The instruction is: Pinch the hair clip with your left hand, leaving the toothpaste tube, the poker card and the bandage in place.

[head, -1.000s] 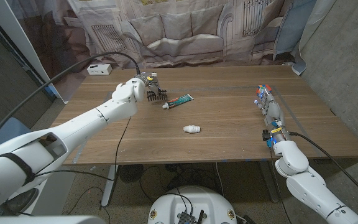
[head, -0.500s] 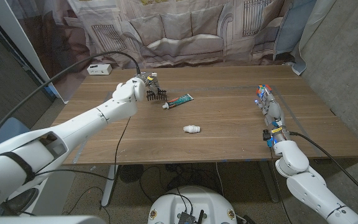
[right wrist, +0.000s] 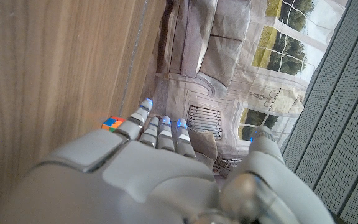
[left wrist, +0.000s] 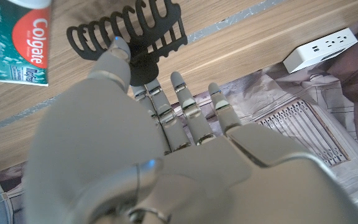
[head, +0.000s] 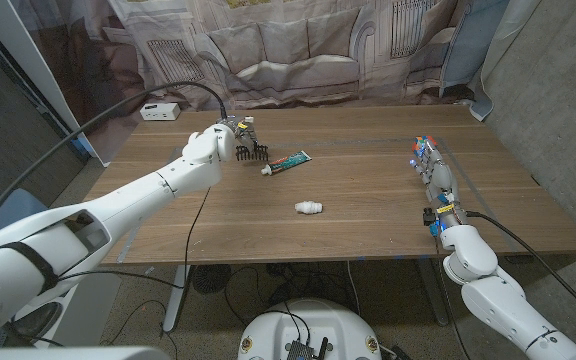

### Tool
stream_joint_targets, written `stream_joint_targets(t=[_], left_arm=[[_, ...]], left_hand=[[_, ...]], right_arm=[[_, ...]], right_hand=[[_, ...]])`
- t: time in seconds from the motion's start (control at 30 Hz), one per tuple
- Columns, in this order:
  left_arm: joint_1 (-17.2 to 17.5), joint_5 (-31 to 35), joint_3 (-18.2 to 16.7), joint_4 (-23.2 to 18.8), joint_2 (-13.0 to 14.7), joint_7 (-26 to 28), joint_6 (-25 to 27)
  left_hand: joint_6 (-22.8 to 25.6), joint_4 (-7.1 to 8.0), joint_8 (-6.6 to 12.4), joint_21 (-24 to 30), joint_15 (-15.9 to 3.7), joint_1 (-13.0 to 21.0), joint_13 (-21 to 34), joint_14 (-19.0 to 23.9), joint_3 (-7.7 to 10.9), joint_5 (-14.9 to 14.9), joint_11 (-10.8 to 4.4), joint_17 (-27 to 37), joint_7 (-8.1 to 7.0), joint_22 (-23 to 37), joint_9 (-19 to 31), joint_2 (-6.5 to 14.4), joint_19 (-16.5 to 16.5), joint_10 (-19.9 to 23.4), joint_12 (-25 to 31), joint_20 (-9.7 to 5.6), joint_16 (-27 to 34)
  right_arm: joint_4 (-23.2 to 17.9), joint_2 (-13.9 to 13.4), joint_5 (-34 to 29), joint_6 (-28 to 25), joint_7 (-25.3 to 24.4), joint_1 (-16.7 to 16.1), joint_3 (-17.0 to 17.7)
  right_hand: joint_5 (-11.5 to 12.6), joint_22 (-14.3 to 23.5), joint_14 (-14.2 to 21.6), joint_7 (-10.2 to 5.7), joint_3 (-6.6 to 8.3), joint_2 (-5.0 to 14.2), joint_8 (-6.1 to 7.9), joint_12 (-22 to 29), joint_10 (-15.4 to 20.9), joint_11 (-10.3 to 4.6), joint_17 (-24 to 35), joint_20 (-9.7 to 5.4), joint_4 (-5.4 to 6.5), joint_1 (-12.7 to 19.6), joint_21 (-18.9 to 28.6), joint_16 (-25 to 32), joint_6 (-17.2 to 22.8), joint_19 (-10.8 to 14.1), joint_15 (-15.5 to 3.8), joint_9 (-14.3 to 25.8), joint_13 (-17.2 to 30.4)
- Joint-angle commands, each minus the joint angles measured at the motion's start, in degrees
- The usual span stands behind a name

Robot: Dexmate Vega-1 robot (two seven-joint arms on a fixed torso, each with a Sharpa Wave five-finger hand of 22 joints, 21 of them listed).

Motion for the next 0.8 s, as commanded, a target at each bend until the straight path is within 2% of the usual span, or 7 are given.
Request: stream_joint_targets(t=[0.03, 0.43, 0.8], left_arm=[[-0.06, 0.44, 0.20, 0.34, -0.18, 0.02, 0.53], [0.26, 0.50, -0.12, -0.07, -0.01, 0.55, 1.27], [0.55, 0.29, -0.19, -0.51, 0.38, 0.13, 1.92]], left_hand=[[-0.34, 0.28, -0.29, 0.07, -2.69, -1.03, -0.12, -0.47, -0.09, 0.46, 0.10, 0.16, 0.05, 0.03, 0.04, -0.16, -0.39, -0.33, -0.12, 0.14, -0.05], [-2.40, 0.22, -1.99, 0.01, -2.73, -1.62, -1.14, -2.61, -0.09, 0.58, 0.60, 0.14, 0.22, 0.04, -0.72, -0.68, -1.20, -2.46, -1.60, -0.31, -0.38], [-3.16, 0.31, -2.72, 0.04, -2.64, -2.17, -1.61, -3.28, -0.18, 0.67, 0.87, 0.13, 0.36, 0.04, -1.07, -0.98, -1.49, -3.39, -1.99, -0.29, -0.38]], right_arm=[[0.50, 0.15, 0.16, 0.22, 0.23, 0.16, 0.01], [0.73, 0.42, 0.43, 0.30, 0.18, 0.22, -0.08], [0.82, 0.31, 0.19, 0.36, 0.33, 0.34, -0.27]], right_hand=[[-0.09, 0.15, 0.23, -0.25, -0.39, -0.07, -0.05, -0.12, 0.34, 0.02, 0.24, 0.05, 0.00, 0.78, -0.15, -0.33, 0.49, 0.12, 0.06, 0.27, 0.11], [-0.09, 0.15, 0.20, -0.26, -0.44, -0.06, -0.04, -0.14, 0.31, 0.04, 0.24, 0.07, 0.00, 0.80, -0.16, -0.34, 0.54, 0.10, 0.05, 0.27, 0.11], [-0.09, 0.15, 0.27, -0.14, -0.48, -0.01, -0.04, -0.12, 0.36, 0.06, 0.24, 0.01, 0.01, 0.83, -0.15, -0.31, 0.57, 0.10, 0.04, 0.27, 0.11]])
